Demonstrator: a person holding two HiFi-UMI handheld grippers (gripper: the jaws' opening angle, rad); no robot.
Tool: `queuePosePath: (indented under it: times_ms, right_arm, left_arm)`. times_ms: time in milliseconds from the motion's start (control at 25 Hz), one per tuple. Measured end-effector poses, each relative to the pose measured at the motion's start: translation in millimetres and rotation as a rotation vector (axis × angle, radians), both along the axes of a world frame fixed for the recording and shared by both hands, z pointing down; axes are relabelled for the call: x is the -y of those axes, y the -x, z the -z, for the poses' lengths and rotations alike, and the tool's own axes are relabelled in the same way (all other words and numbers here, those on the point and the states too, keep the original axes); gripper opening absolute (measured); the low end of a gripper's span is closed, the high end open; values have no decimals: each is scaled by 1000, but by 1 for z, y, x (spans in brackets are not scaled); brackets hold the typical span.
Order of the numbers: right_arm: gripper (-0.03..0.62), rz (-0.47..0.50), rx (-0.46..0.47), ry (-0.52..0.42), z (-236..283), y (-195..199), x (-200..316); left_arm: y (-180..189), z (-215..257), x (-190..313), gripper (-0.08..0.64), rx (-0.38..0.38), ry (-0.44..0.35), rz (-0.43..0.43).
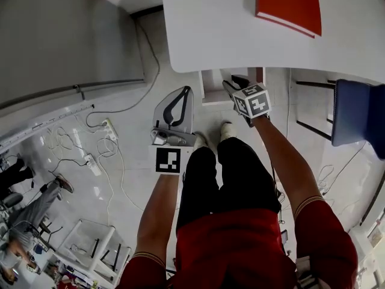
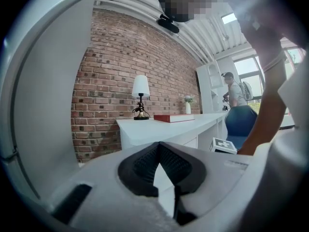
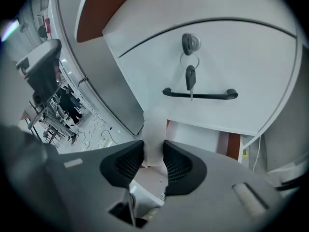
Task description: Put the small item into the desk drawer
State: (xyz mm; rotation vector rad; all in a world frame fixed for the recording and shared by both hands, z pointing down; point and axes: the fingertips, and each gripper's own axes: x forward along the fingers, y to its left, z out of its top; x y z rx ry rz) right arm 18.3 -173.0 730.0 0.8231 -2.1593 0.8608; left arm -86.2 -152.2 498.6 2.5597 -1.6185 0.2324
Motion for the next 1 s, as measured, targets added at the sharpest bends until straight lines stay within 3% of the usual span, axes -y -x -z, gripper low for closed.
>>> queuePosePath:
  times_ms: [320, 760, 1000]
  right_arm:
    - [140, 54, -57, -28, -45, 18, 20]
    - [140, 176, -196, -12, -109, 10, 34]
    - [140, 177, -216, -11, -144, 22, 44]
  left_arm:
    - [8, -52, 17, 6, 51, -3, -49]
    - [13, -94, 21, 6, 42, -31, -62]
    - [19, -121, 20, 6, 40, -29, -52]
